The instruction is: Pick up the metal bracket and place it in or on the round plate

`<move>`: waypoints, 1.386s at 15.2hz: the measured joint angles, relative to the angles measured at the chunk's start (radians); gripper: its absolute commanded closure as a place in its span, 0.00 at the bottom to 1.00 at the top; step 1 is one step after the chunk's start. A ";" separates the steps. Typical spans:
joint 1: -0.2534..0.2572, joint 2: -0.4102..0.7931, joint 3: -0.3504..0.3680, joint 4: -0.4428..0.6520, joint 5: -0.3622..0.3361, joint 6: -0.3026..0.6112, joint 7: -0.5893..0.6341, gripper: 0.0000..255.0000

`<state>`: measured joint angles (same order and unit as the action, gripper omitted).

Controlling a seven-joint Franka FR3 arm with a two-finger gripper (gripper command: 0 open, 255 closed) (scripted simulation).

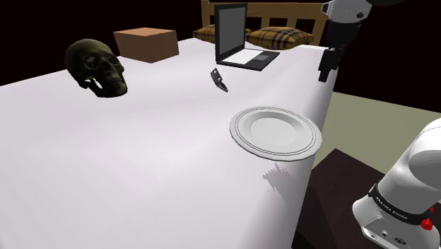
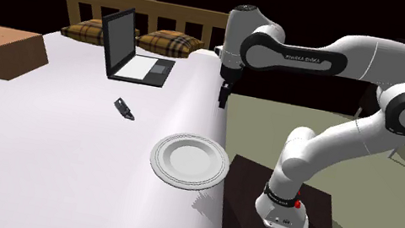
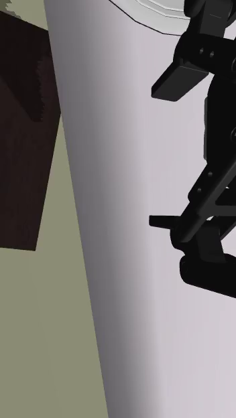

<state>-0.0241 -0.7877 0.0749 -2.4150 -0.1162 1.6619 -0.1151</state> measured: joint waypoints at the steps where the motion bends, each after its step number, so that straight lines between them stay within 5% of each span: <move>1: 0.000 0.000 0.000 0.000 0.000 0.000 0.000 0.00; 11: 0.000 0.249 0.164 0.155 0.091 0.103 0.282 0.00; 21: -0.020 0.609 0.320 0.472 0.054 0.157 0.602 0.00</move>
<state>-0.0439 -0.1791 0.3950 -1.9435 -0.0623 1.8190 0.4873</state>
